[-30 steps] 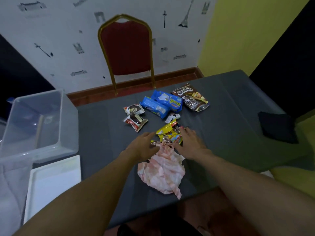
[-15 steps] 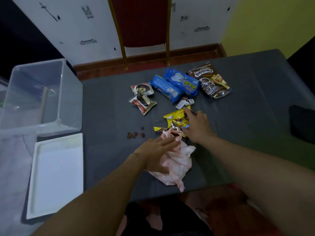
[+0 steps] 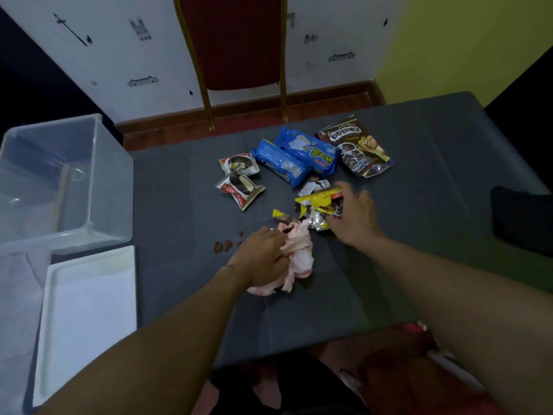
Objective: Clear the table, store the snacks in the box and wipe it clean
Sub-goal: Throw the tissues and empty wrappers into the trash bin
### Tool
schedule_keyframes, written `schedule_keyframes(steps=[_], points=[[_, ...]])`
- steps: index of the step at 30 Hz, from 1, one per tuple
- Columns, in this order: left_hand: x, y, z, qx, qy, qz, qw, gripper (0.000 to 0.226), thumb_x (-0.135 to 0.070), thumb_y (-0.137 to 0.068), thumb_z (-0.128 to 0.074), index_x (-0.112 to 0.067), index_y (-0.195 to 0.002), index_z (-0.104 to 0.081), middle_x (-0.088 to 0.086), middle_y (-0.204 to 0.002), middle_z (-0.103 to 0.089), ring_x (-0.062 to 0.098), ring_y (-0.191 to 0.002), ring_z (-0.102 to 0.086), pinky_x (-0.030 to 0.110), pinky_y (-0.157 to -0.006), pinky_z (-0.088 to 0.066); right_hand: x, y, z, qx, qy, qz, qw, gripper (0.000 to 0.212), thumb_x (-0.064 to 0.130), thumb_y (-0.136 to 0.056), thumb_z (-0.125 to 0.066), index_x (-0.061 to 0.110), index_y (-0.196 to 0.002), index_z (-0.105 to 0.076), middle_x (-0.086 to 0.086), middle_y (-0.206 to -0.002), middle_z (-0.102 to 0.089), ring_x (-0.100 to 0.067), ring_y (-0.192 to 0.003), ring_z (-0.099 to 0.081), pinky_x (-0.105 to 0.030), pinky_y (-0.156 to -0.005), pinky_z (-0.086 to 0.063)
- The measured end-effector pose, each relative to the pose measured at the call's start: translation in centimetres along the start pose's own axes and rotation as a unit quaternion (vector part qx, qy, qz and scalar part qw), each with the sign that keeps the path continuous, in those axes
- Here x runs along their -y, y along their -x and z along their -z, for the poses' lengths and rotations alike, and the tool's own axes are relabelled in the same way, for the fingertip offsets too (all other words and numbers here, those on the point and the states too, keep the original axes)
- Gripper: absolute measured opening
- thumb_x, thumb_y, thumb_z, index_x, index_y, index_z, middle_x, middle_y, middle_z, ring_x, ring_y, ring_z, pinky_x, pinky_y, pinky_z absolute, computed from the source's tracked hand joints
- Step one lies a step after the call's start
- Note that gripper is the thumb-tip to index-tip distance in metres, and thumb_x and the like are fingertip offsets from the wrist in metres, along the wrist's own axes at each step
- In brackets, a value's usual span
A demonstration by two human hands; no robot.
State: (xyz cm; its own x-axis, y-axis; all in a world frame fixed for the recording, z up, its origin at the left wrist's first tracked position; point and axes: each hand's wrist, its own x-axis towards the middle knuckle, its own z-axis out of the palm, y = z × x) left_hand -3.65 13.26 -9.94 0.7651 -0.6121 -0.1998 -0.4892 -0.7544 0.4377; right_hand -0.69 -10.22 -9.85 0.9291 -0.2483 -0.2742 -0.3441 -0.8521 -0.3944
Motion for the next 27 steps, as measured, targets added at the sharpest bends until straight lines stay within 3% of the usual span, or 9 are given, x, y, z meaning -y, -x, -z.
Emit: schedule_keyframes(steps=[2, 5, 8, 12, 18, 22, 27], points=[[0.0, -0.5, 0.8, -0.023, 0.042, 0.026, 0.999, 0.011, -0.025, -0.083, -0.059, -0.018, -0.089, -0.053, 0.005, -0.092, -0.061, 0.026, -0.088, -0.054, 0.035, -0.073, -0.038, -0.2, -0.2, 0.3, -0.010, -0.006, -0.013, 1.000, 0.081, 0.034, -0.080, -0.079, 0.039, -0.143, -0.029, -0.013, -0.124, -0.039, -0.030, -0.114, -0.046, -0.033, -0.083, -0.039], [0.3, -1.2, 2.1, -0.070, 0.088, 0.083, 0.990, 0.024, -0.026, -0.085, -0.059, -0.020, -0.108, -0.054, 0.004, -0.094, -0.062, 0.023, -0.084, -0.054, 0.031, -0.068, -0.035, -0.5, -0.4, 0.7, -0.019, -0.005, -0.018, 1.000, 0.081, 0.035, -0.079, -0.080, 0.040, -0.142, -0.029, -0.012, -0.122, -0.040, -0.030, -0.114, -0.047, -0.035, -0.083, -0.042], [0.5, -1.8, 3.0, -0.102, 0.098, 0.119, 0.983, 0.012, -0.025, -0.092, -0.052, -0.020, -0.101, -0.046, 0.004, -0.087, -0.061, 0.028, -0.080, -0.058, 0.035, -0.062, -0.038, -0.4, -0.5, 1.1, -0.017, -0.007, -0.022, 1.000, 0.081, 0.036, -0.079, -0.080, 0.040, -0.142, -0.028, -0.011, -0.122, -0.040, -0.030, -0.114, -0.047, -0.039, -0.088, -0.046], [0.9, -2.0, 3.8, -0.162, 0.119, 0.138, 0.970, 0.023, -0.031, -0.099, -0.046, -0.019, -0.118, -0.045, 0.007, -0.100, -0.065, 0.032, -0.088, -0.062, 0.033, -0.067, -0.037, -0.1, -0.5, 1.3, -0.012, -0.008, -0.023, 1.000, 0.081, 0.038, -0.080, -0.078, 0.040, -0.142, -0.026, -0.012, -0.123, -0.040, -0.031, -0.115, -0.047, -0.041, -0.090, -0.047], [1.8, -1.7, 4.2, -0.167, 0.097, 0.206, 0.959, 0.052, -0.062, -0.091, -0.049, -0.024, -0.127, -0.044, 0.006, -0.108, -0.069, 0.033, -0.096, -0.063, 0.036, -0.070, -0.041, 0.4, -0.6, 1.4, -0.009, -0.004, -0.020, 1.000, 0.083, 0.039, -0.082, -0.077, 0.037, -0.145, -0.024, -0.013, -0.128, -0.039, -0.031, -0.119, -0.045, -0.039, -0.091, -0.046], [2.2, -1.6, 3.7, -0.137, 0.169, 0.203, 0.955, 0.045, -0.037, -0.091, -0.062, -0.019, -0.130, -0.050, 0.006, -0.116, -0.067, 0.031, -0.105, -0.062, 0.030, -0.078, -0.040, 0.4, -0.5, 1.2, -0.007, 0.003, -0.017, 1.000, 0.081, 0.040, -0.082, -0.077, 0.035, -0.144, -0.026, -0.014, -0.126, -0.039, -0.031, -0.116, -0.046, -0.038, -0.090, -0.045], [2.2, -1.4, 2.8, -0.069, 0.181, 0.193, 0.962, 0.056, -0.012, -0.090, -0.057, -0.021, -0.143, -0.042, 0.011, -0.132, -0.059, 0.032, -0.117, -0.055, 0.028, -0.086, -0.036, 0.1, -0.2, 0.6, -0.001, 0.001, -0.024, 1.000, 0.081, 0.038, -0.081, -0.078, 0.036, -0.143, -0.027, -0.015, -0.129, -0.037, -0.032, -0.119, -0.044, -0.038, -0.092, -0.044]])
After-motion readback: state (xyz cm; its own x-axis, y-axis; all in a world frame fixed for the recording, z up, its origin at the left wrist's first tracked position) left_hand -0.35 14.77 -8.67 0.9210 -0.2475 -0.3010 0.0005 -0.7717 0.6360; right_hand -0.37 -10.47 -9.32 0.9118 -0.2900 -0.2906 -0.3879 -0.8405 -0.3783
